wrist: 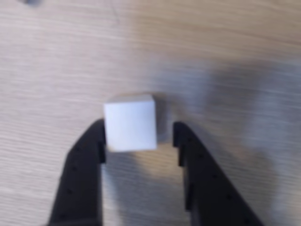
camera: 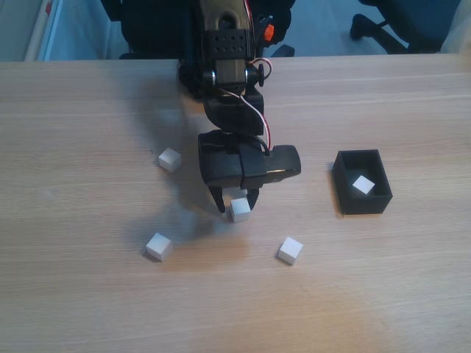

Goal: Pick blocks and place them in the box.

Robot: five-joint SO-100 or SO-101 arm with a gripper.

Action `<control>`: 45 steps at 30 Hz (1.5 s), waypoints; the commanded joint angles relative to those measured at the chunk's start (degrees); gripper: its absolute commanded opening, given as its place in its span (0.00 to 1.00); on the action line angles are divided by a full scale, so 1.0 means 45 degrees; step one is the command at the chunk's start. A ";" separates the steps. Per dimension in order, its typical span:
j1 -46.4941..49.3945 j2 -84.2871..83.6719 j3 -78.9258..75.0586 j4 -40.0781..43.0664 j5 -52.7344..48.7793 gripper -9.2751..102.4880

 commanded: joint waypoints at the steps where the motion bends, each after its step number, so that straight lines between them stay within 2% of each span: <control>1: 0.0059 -0.0156 -0.0801 -0.0215 -0.0117 0.21; 9: 0.0000 -0.0449 -0.1016 -0.0293 0.0000 0.17; 13: -0.0059 -0.0430 -0.1035 -0.0371 0.0176 0.10; 20: -0.0430 0.0938 -0.0352 -0.0137 -0.0117 0.08; 24: -0.1465 0.3027 0.0820 0.0137 -0.0098 0.08; 32: -0.5215 0.6738 0.1543 0.2187 0.1230 0.08; 37: -0.6875 0.6680 0.0762 0.2441 0.1855 0.08; 45: -0.7598 0.4199 -0.1836 0.2617 0.2227 0.09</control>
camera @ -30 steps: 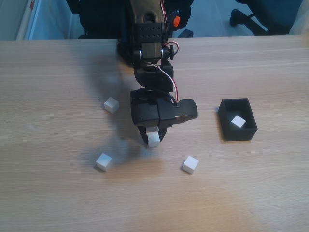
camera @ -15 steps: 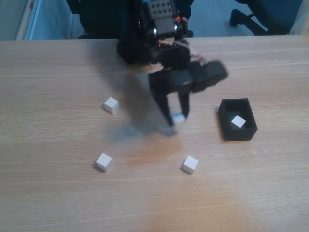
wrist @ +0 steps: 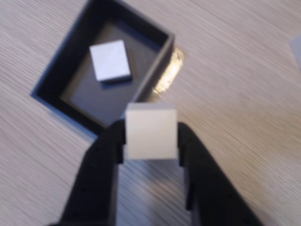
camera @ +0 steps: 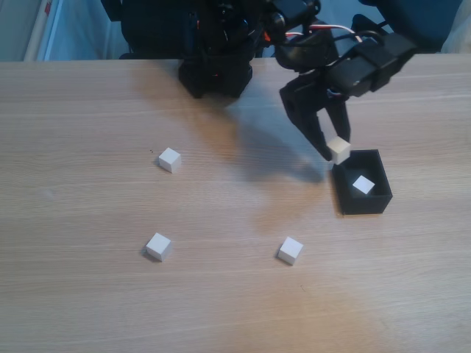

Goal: Pick blocks and place them in the box.

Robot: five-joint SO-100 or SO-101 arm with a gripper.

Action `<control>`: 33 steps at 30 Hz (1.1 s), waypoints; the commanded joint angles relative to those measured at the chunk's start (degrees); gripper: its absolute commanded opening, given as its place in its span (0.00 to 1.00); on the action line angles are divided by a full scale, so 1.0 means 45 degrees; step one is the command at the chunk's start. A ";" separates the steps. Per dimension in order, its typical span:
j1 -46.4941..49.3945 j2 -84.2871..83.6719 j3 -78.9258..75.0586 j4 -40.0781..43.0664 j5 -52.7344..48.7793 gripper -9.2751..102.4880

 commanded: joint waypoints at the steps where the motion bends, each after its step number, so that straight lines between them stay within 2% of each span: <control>1: -0.0195 -0.0859 -0.1914 0.0156 0.0313 0.09; 9: -0.0391 -0.2344 -0.3574 0.0488 0.0918 0.11; 22: -0.0742 -0.2734 -0.4062 0.1152 0.1309 0.22; 25: -0.0391 -0.2578 -0.4004 0.1504 0.1504 0.19; 29: 0.0684 -0.2070 -0.3809 0.2852 0.2285 0.08; 33: 0.2324 -0.0977 -0.2500 0.3848 0.2383 0.08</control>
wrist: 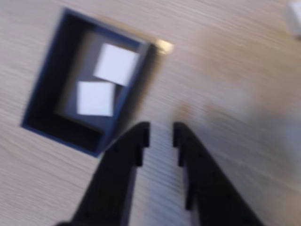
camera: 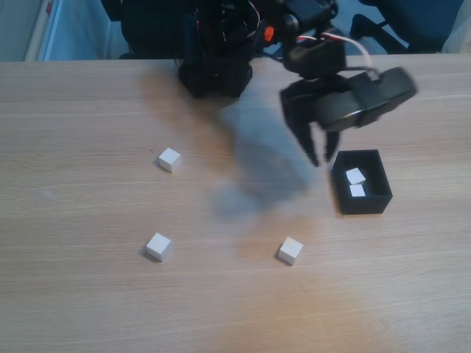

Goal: Pick blocks and place them in the box.

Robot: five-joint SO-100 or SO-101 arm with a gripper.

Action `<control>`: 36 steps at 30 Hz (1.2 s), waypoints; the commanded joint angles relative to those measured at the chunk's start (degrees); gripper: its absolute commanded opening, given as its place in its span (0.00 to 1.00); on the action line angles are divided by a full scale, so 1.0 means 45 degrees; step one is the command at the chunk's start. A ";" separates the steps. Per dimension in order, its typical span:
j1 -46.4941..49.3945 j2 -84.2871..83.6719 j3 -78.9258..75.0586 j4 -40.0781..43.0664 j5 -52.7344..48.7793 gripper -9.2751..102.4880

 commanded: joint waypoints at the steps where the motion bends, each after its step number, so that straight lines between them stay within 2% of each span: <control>1: 0.1367 0.1270 0.0957 0.0410 -0.0039 0.08; 5: 0.2832 0.2129 0.2656 0.0059 -0.0664 0.10; 9: 0.3438 0.2012 0.3262 -0.0840 -0.0820 0.12; 14: 0.3477 0.0801 0.2773 -0.2871 0.0488 0.17; 24: 0.3301 -0.1934 0.0391 -0.2910 0.1758 0.21; 36: 0.2969 -0.4297 -0.2246 -0.2812 0.1719 0.21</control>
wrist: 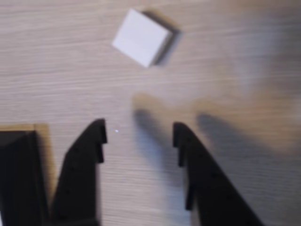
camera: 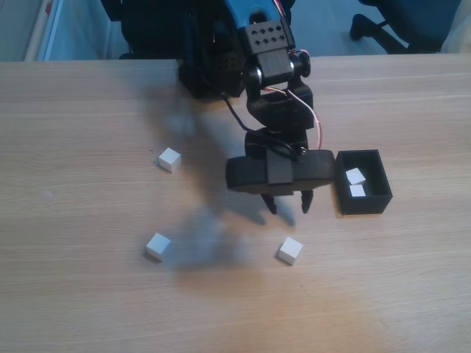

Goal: Pick blocks and place them in the box.

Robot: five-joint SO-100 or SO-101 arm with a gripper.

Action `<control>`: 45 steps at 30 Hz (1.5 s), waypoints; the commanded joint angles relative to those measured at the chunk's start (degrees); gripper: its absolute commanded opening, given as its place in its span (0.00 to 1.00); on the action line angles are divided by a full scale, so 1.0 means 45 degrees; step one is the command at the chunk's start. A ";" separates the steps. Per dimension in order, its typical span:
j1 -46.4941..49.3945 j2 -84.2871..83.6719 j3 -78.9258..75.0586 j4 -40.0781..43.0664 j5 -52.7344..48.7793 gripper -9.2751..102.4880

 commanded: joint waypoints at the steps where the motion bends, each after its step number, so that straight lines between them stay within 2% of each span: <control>1: -0.0098 -0.0234 -0.1055 -0.0039 0.0000 0.21; 41: 0.0488 -0.5293 -0.5625 -0.0742 -0.0234 0.21; 45: 0.0527 -0.5469 -0.5645 -0.0820 -0.0430 0.18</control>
